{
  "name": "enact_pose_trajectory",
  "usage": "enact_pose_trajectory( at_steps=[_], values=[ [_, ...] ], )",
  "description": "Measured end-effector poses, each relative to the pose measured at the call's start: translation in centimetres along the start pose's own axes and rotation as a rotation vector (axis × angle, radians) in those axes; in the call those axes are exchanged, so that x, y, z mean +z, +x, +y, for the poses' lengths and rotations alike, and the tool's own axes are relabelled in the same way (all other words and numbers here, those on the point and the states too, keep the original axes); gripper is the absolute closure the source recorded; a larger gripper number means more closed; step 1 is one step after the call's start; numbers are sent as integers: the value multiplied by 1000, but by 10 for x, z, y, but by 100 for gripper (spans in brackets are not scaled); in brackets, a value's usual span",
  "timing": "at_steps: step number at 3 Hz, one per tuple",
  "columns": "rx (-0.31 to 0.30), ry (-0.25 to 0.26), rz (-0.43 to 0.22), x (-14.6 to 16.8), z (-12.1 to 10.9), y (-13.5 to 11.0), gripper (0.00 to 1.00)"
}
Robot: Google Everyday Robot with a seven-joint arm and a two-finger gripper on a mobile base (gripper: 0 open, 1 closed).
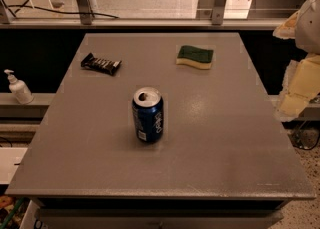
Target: Move pepsi can near rxbar chocolate
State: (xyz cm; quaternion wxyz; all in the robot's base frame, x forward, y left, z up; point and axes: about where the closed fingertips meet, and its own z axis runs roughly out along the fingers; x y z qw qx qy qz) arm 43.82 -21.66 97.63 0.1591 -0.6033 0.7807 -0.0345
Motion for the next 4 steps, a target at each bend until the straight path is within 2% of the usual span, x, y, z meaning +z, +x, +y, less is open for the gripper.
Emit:
enact_pose_trajectory(
  at_steps=[1, 2, 3, 4],
  values=[
    [0, 0, 0, 0, 0, 0, 0],
    [11, 7, -54, 6, 6, -4, 0],
    [34, -16, -160, 24, 17, -7, 0],
    [37, -56, -287, 43, 32, -22, 0]
  ],
)
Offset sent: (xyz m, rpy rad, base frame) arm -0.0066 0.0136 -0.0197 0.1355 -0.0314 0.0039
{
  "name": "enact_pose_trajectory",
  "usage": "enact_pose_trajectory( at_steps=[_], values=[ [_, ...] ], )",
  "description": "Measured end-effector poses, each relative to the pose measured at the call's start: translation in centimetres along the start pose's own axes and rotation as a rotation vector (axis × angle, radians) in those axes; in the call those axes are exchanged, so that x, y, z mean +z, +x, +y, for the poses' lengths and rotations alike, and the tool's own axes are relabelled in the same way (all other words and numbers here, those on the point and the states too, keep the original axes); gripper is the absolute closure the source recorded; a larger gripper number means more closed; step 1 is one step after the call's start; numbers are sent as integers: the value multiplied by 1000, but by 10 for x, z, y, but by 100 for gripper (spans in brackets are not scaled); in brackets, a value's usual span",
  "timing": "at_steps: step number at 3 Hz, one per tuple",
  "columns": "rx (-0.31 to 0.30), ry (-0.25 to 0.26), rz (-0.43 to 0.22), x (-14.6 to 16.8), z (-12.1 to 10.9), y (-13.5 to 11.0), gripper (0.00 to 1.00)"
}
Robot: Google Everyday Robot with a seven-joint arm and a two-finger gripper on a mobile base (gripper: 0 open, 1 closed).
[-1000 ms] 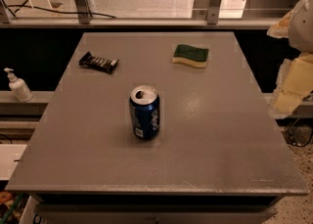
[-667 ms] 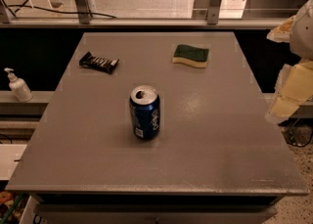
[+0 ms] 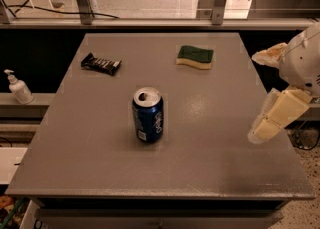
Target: Move pepsi can near rxbar chocolate
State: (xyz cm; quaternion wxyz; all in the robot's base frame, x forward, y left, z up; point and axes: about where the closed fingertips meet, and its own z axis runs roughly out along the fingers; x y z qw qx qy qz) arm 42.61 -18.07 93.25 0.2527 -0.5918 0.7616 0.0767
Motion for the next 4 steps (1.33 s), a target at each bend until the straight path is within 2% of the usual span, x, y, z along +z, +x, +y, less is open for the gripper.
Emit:
enact_pose_trajectory(
  at_steps=[1, 2, 4],
  values=[
    [-1, -72, -134, 32, 14, -20, 0],
    [-16, -157, -250, 66, 31, -49, 0],
    [-82, -283, -457, 131, 55, -113, 0]
  ],
)
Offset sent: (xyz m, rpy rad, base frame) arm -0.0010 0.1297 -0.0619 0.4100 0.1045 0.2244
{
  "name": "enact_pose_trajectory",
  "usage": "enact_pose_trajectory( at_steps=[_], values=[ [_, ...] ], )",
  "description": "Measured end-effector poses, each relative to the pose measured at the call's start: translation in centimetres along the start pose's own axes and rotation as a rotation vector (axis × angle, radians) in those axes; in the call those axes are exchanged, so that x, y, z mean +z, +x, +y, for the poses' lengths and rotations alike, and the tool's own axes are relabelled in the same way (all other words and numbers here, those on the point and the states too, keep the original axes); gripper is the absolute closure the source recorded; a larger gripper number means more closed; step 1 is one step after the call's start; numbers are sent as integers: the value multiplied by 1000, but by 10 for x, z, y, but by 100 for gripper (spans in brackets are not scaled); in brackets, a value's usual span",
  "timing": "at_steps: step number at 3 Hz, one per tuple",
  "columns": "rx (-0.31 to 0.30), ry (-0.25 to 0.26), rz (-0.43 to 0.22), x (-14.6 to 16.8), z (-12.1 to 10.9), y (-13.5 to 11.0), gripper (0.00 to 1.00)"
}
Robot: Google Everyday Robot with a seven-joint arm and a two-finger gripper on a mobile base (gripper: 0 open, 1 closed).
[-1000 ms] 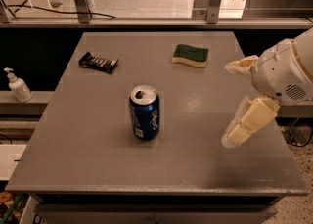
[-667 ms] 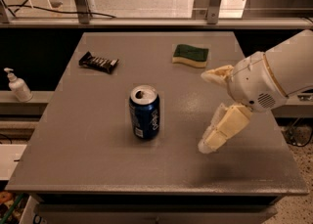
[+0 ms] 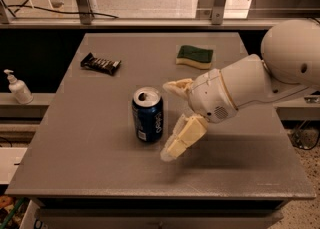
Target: Move pepsi can near rxbar chocolate
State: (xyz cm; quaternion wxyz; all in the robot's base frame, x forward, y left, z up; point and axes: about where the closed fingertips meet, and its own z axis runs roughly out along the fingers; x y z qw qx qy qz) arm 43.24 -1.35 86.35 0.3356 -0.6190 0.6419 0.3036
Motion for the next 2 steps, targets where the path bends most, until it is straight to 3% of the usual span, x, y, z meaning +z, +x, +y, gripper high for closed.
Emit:
enact_pose_trajectory(
  at_steps=[1, 2],
  values=[
    [-21, -23, -81, 27, -7, -10, 0],
    [-7, -28, -162, 41, -13, -17, 19]
  ],
)
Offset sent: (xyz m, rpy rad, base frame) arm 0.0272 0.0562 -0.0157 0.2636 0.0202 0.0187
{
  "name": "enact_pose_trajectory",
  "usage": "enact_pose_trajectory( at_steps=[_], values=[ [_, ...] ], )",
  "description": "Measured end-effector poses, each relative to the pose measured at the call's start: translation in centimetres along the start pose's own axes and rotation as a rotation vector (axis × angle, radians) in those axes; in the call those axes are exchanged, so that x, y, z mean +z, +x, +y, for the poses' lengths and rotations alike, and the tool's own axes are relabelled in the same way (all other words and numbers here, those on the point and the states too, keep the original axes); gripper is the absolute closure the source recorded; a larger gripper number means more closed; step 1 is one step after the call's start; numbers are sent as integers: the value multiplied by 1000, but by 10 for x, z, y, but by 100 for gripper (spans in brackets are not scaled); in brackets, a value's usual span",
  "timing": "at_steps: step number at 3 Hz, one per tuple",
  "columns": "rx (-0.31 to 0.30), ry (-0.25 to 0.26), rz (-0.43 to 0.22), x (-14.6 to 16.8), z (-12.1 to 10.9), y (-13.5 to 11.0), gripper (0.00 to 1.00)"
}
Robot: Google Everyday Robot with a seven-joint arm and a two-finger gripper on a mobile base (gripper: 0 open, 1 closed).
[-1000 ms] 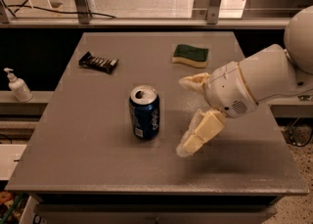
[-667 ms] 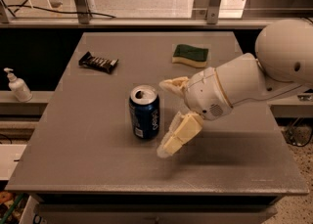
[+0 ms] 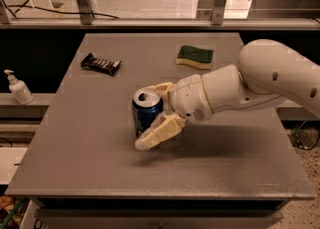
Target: Move pepsi can near rxbar chocolate
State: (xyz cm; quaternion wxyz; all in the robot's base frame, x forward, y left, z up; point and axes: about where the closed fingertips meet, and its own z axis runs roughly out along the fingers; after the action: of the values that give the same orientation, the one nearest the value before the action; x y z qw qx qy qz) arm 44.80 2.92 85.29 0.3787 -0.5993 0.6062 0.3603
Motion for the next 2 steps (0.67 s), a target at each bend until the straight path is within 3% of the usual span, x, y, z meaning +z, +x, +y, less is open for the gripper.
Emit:
enact_pose_trajectory(
  at_steps=[2],
  values=[
    [40, 19, -79, -5, -12, -6, 65]
  ],
)
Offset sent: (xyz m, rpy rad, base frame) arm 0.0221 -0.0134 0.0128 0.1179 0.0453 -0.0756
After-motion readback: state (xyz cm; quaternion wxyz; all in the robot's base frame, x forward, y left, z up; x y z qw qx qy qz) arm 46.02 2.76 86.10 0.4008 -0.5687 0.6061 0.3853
